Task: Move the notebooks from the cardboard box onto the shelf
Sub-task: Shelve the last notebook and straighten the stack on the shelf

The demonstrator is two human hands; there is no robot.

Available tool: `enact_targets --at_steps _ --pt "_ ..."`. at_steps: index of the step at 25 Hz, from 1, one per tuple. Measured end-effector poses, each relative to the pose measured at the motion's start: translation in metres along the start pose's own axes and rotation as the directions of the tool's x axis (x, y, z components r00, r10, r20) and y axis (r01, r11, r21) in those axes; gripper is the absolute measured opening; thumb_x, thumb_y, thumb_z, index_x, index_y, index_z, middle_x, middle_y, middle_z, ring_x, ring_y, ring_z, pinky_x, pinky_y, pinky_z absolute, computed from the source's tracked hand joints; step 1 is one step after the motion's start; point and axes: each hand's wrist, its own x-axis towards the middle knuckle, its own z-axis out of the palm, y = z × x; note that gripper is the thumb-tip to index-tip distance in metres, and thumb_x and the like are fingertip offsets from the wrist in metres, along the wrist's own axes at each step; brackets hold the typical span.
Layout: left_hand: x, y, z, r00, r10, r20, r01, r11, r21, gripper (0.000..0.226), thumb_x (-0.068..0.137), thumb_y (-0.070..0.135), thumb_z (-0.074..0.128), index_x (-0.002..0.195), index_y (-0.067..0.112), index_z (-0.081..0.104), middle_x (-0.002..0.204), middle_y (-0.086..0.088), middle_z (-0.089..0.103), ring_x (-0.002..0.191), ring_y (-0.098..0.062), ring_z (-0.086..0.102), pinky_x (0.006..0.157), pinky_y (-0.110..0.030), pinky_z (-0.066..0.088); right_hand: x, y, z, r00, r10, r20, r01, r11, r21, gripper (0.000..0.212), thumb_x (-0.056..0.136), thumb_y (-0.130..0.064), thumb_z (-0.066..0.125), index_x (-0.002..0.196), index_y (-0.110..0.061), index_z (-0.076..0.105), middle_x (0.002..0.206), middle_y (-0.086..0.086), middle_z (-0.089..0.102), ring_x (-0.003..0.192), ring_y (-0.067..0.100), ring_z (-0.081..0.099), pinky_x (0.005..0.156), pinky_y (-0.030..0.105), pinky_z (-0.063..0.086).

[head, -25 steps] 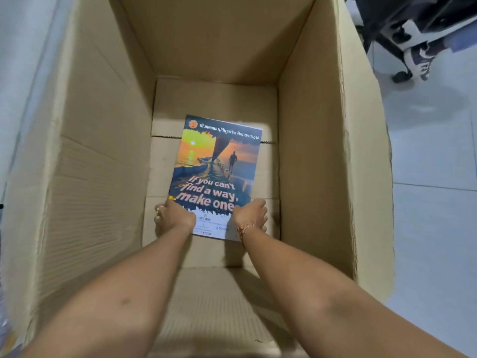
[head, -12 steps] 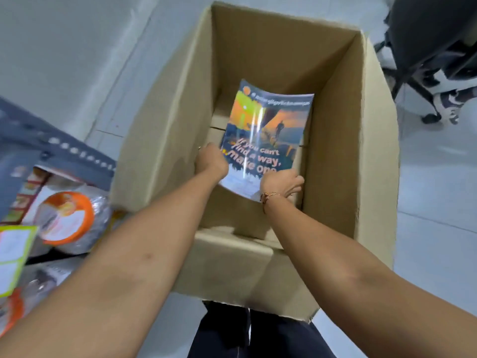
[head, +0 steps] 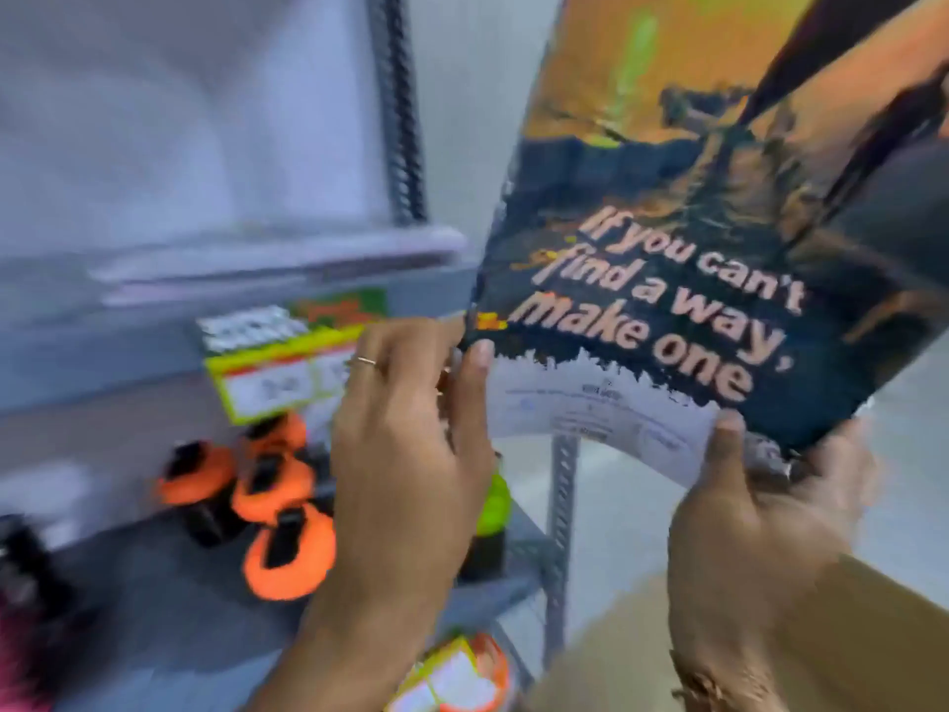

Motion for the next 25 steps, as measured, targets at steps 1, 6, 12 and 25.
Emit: enact_targets --at_steps 1,6,12,25 --pt "0.020 -0.005 -0.023 0.999 -0.024 -0.044 0.027 0.998 0.055 0.011 0.088 0.016 0.059 0.084 0.006 0.062 0.077 -0.002 0.053 0.075 -0.020 0.052 0.067 -0.019 0.036 0.003 -0.024 0.018 0.997 -0.063 0.052 0.061 0.997 0.040 0.057 0.084 -0.017 0.057 0.135 0.002 0.041 0.117 0.023 0.052 0.109 0.032 0.050 0.090 0.012 0.041" --pt "0.108 -0.041 -0.096 0.967 -0.196 -0.160 0.248 0.859 0.449 0.028 0.091 0.025 0.053 0.065 0.015 0.054 0.074 -0.015 0.055 0.071 -0.028 0.043 0.058 -0.030 0.019 0.027 -0.112 0.126 0.867 -0.314 0.386 0.271 0.949 0.163 0.053 0.081 -0.003 0.059 0.133 -0.002 0.047 0.115 0.019 0.062 0.105 0.030 0.056 0.083 0.025 0.039" --pt "0.138 -0.097 -0.080 0.828 -0.559 0.043 0.380 0.617 0.689 0.028 0.089 0.019 0.047 0.099 0.000 0.065 0.111 -0.026 0.066 0.105 -0.043 0.057 0.080 -0.039 0.046 0.028 -0.116 0.204 0.506 -0.108 0.856 0.542 0.812 -0.218 0.027 0.086 -0.011 0.045 0.104 0.000 0.062 0.110 0.025 0.065 0.108 0.042 0.055 0.086 0.040 0.046" --pt "0.117 -0.083 -0.097 0.767 -0.580 0.275 0.442 0.788 0.430 0.044 0.094 0.040 0.047 0.057 0.022 0.063 0.069 0.002 0.067 0.083 -0.029 0.057 0.059 -0.023 0.037 0.037 -0.111 0.144 0.371 -0.054 0.927 0.379 0.920 -0.098 0.057 0.086 -0.050 0.055 0.059 0.001 0.056 0.054 0.019 0.049 0.060 0.027 0.048 0.048 0.028 0.030"
